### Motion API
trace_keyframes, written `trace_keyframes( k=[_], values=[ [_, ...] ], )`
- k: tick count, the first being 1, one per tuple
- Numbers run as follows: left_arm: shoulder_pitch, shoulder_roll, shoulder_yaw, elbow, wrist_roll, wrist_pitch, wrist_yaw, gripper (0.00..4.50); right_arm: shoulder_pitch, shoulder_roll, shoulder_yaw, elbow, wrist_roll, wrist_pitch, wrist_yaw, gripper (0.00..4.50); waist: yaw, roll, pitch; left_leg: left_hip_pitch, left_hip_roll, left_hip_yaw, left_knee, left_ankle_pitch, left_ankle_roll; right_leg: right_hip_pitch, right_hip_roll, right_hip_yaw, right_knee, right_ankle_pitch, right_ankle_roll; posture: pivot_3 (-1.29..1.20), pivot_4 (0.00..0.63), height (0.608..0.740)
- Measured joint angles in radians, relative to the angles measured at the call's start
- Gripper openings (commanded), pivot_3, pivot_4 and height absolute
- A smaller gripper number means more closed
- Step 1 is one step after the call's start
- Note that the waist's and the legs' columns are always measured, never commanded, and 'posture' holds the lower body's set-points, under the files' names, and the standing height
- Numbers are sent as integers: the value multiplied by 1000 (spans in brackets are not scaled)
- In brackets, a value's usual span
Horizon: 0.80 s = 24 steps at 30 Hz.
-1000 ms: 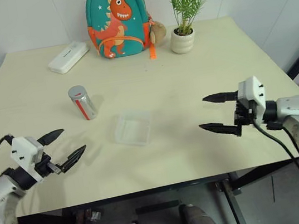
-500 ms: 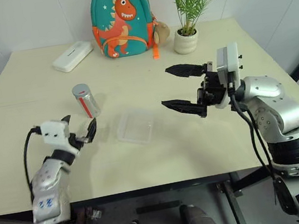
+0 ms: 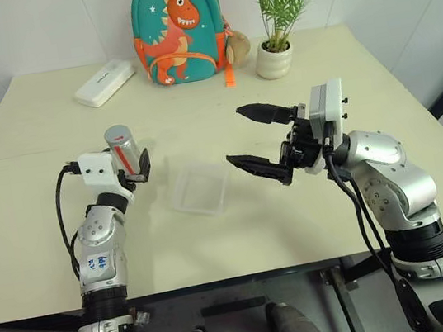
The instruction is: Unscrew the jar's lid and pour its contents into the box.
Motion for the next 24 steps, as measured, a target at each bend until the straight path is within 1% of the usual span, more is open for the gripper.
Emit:
trace_keyframes(
  k=[8, 19, 22, 24],
  values=[
    [-107, 47, 2, 197, 22, -85, -2, 4466, 13, 7, 1, -1, -3, -5, -22, 4500, 0, 0, 0, 0, 0, 0, 0, 0, 0, 0, 0, 0, -1, 0, 0, 0, 150, 740],
    [-207, 73, -3, 385, 38, -162, -14, 4466, 14, 22, 3, 0, -9, -22, -51, 4500, 1, 0, 0, -1, 0, 0, 0, 0, 0, 0, 0, 0, -1, 0, 0, 0, 150, 740],
    [-235, 74, -15, 434, 44, -177, -19, 3863, 19, 22, 3, -2, -9, -22, -57, 4500, 1, 0, 0, -1, 0, 0, -1, 0, 0, 0, 0, 0, -2, 0, 0, 0, 150, 740],
    [-242, 74, -18, 442, 48, -178, -12, 3334, 24, 22, 3, -3, -9, -22, -58, 4500, 1, 0, 0, -1, 0, 0, -1, 0, 0, 0, 0, 0, -2, 0, 0, 0, 150, 740]
  ],
)
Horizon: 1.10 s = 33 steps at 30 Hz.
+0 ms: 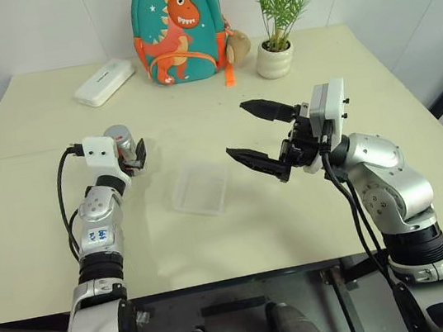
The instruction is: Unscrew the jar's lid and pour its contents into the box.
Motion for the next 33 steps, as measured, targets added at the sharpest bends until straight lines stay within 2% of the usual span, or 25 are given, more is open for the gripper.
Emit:
trace_keyframes(
  k=[2, 4, 11, 15, 17, 21, 23, 29, 33],
  values=[
    [-1, -2, -2, 0, 7, 0, 9, 2642, 7, 0, 0, -2, 0, 0, -2, 4500, 0, 0, 0, 0, 0, 0, 0, 0, 0, 0, 0, 0, 0, 0, 0, 0, 150, 740],
    [0, -6, -3, 0, 9, 3, 14, 2195, 10, 0, 0, -2, 1, 1, -4, 4500, 0, 0, 0, 0, 0, 0, 0, 0, 0, 0, 0, 0, 0, 0, 0, 0, 150, 740],
    [6, -27, 0, -18, 6, 18, 25, 2179, 15, 0, 0, -5, 3, 7, -8, 4500, 2, 0, 0, 0, 0, 0, 0, 0, 0, 0, 0, 0, 0, 0, 0, 0, 150, 740],
    [27, -29, 6, -93, -68, 92, -70, 2179, 13, 0, 0, -3, 0, 16, -24, 4500, 1, 0, 0, -1, 0, 0, 0, 0, 0, 0, 0, 0, 0, 0, 0, 0, 150, 740],
    [33, 6, -1, -161, -102, 147, -146, 2179, 5, 0, 2, 0, 0, 44, -41, 4500, -3, 0, 0, -1, 0, 0, 0, 0, 0, -1, 0, 0, 0, 0, 0, 0, 150, 740],
    [31, 194, -12, -393, -205, 328, -376, 2179, -87, 0, 13, -21, 34, 204, -116, 4500, -19, 0, 0, -2, 1, 0, -2, 0, 0, -5, 1, 0, 4, -2, -2, 0, 150, 740],
    [25, 248, -30, -505, -247, 400, -461, 2179, -136, 2, 34, -51, 57, 293, -150, 4500, -18, 1, 0, 0, 1, -1, -2, 0, -1, -4, 1, 0, 5, -3, -2, 0, 150, 740],
    [32, 256, -123, -634, -315, 552, -604, 2179, -273, 79, 99, -42, 60, 483, -275, 4500, -11, 1, 0, -2, 1, -1, 0, 0, -1, -4, 1, 0, 5, -3, -2, 0, 150, 740],
    [32, 230, -176, -678, -334, 593, -638, 2179, -335, 134, 139, -7, 30, 529, -335, 4500, -12, 1, 0, -2, 1, -1, -1, -1, 0, -4, 1, 0, 4, -4, -3, 0, 150, 740]
  ],
)
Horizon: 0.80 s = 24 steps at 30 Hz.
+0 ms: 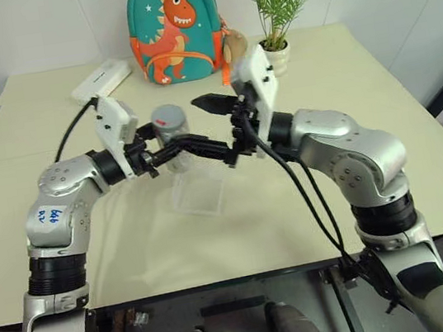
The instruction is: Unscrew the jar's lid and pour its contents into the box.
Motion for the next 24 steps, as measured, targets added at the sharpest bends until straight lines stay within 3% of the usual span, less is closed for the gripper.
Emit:
trace_keyframes(
  k=[7, 12, 15, 19, 24],
  values=[
    [-2, -29, -13, -32, -7, 41, 6, 2179, -38, 21, 7, 54, -33, 38, -45, 4500, 2, 0, 0, -12, 0, -1, 2, 0, 0, -13, 0, 0, 5, 0, 0, 0, 150, 740],
    [-2, -41, -11, -33, -7, 42, 17, 2179, -38, 26, -1, 83, -41, 39, -51, 4500, 3, 0, 0, -12, 0, -1, 3, 0, 0, -13, 0, 0, 4, 0, 0, 0, 150, 740],
    [-2, -46, -4, -33, -7, 43, 28, 2179, -37, 28, -9, 86, -40, 38, -50, 3911, 3, 0, 0, -12, 0, -1, 3, 0, 0, -13, 0, 0, 4, 0, 0, 0, 150, 740],
    [-2, -52, -2, -36, -7, 43, 40, 2179, -31, 36, -18, 86, -34, 35, -35, 2597, 3, 0, 0, -12, 0, -1, 2, 0, 0, -13, 0, 0, 4, 0, 0, 0, 150, 740],
    [-2, -59, 1, -38, -15, 43, 41, 2179, -19, 42, -35, 86, -22, 27, -27, 2550, 4, 0, 0, -12, 0, -1, 3, 0, 0, -13, 0, 0, 4, 0, 0, 0, 150, 740]
  ],
)
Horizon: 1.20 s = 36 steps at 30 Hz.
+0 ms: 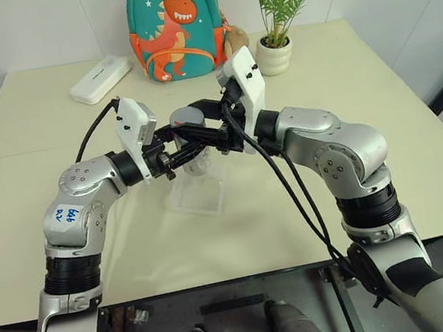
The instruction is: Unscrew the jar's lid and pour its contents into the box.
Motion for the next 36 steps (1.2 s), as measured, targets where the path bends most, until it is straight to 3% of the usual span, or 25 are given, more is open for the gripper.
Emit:
trace_keyframes(
  k=[5, 11, 15, 19, 25, 36],
  values=[
    [-1, 0, 10, 7, -33, 0, -51, 2179, 5, -26, -6, 3, 10, -22, 79, 2550, 1, 0, 0, 0, 0, 0, 0, 0, 0, 0, 0, 0, 0, 0, 0, 0, 150, 740],
    [-10, 57, 2, 60, -145, 39, -346, 2179, -43, -160, 55, 114, 28, -173, 487, 2550, -13, 0, 0, 0, 0, 0, 0, 0, 0, 0, 1, 0, -1, 0, 0, 0, 150, 740],
    [-38, 106, -23, 90, -145, 36, -464, 2179, -89, -167, 80, 196, 37, -199, 622, 2550, -23, 1, 0, 1, 1, -1, 0, 0, 0, 0, 2, 0, 1, 0, 0, 0, 150, 740],
    [-41, 95, -20, 90, -145, 16, -472, 2179, -92, -167, 70, 201, 38, -205, 648, 2550, -22, 1, 0, 0, 1, -1, 0, 0, 0, 0, 2, 0, 1, 0, 0, 0, 150, 740],
    [-40, 77, -21, 90, -146, 3, -479, 2179, -83, -152, 62, 196, 45, -171, 632, 4454, -22, 1, 0, 0, 1, -1, 1, 0, 0, 0, 2, 0, 2, 0, 0, 0, 150, 740],
    [-40, 85, -7, 101, -143, -7, -476, 2179, -93, -110, 21, 186, 39, -184, 555, 4454, -20, 1, 0, 0, 1, -2, 2, 0, 0, 0, 2, 0, 2, 0, 0, 0, 150, 740]
  ],
)
